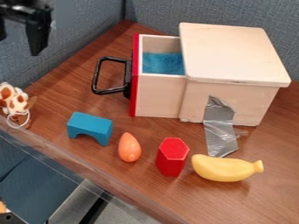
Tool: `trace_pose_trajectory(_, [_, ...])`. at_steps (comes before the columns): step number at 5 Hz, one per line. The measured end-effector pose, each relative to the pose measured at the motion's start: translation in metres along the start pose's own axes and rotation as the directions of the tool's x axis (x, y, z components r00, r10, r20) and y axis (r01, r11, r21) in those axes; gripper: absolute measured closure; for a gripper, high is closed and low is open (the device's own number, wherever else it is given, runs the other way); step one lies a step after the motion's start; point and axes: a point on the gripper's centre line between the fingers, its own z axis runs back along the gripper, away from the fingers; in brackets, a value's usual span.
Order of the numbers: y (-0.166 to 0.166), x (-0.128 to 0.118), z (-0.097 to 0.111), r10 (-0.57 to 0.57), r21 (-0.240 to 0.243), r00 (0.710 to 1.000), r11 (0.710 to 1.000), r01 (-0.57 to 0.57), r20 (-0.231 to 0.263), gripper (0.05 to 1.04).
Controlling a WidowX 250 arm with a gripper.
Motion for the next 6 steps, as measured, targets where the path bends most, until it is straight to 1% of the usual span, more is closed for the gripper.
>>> trace_pose_trajectory(1, [-0.001,-0.002,-0.012,0.031,0.011,0.999,0.999,-0.031,0.025,0.083])
trace_pose_trajectory(2, [0.003,-0.002,-0.024,0.110,0.036,0.994,0.993,-0.111,0.018,0.083])
trace_pose_trajectory(3, [0.006,-0.003,-0.041,0.153,0.064,0.988,0.986,-0.153,-0.005,0.083])
trace_pose_trajectory(5, [0.023,-0.005,-0.065,0.272,0.134,0.962,0.955,-0.265,-0.036,0.083])
trace_pose_trajectory(6, [0.034,-0.007,-0.071,0.299,0.170,0.953,0.942,-0.289,-0.036,0.083])
